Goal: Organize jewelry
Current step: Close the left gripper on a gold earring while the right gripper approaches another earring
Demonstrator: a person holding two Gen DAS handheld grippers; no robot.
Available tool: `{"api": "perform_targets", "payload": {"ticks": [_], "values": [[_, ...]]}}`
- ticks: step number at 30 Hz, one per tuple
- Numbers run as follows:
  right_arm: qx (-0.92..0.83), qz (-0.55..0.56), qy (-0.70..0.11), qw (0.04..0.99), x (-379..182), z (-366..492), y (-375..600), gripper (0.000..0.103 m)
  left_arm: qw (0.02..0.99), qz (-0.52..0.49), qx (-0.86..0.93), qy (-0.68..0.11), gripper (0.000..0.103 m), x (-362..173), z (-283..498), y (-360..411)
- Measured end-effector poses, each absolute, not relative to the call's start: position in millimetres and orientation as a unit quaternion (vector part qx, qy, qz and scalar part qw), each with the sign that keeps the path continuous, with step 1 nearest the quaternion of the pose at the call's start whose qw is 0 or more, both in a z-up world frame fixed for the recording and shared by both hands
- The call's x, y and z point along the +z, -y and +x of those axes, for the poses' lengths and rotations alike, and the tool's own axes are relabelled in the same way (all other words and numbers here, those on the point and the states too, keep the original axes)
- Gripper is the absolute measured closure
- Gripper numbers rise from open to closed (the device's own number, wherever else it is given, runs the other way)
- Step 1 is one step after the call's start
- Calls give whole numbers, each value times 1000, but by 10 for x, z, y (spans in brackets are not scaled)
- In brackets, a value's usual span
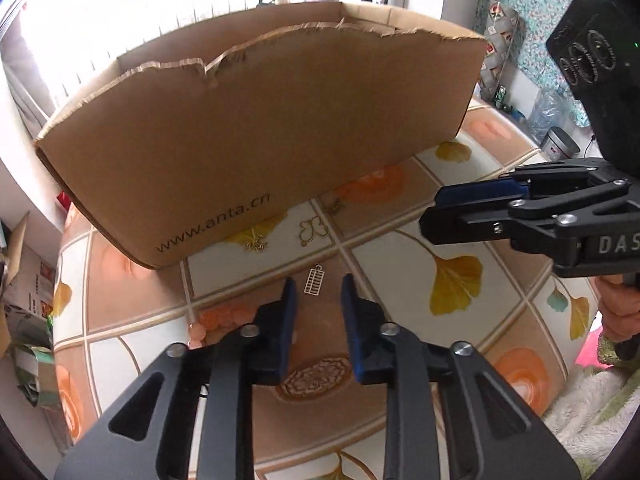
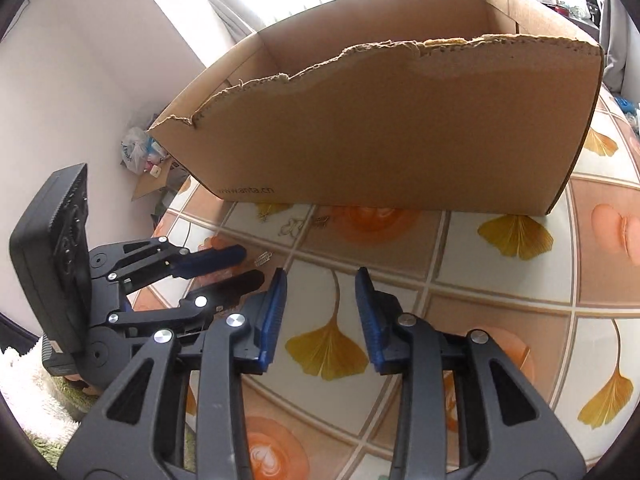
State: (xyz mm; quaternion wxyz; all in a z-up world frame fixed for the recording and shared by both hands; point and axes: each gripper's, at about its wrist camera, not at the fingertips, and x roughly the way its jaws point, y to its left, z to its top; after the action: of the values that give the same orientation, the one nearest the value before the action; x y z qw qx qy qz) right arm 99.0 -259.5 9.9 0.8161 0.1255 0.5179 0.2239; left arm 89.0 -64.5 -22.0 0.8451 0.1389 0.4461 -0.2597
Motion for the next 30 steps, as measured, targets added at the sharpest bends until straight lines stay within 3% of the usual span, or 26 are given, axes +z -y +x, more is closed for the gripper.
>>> {"api": "perform_targets", "payload": {"ticks": [3,15,26,30], "values": [[224,129,-518,815,117,985,2650,70,844,152,-259,-443,91,-224,915,660],[217,134,-518,816,134,989,2712,70,841,186,-277,-426,98,-259,914,815],[213,111,-506,829,212,1096,2600,70,843,161,-276,-433,98,-287,762,813],[217,76,-502,834,171,1170,2363,74,846,149,-271,-435,98,-286,752,777]]}}
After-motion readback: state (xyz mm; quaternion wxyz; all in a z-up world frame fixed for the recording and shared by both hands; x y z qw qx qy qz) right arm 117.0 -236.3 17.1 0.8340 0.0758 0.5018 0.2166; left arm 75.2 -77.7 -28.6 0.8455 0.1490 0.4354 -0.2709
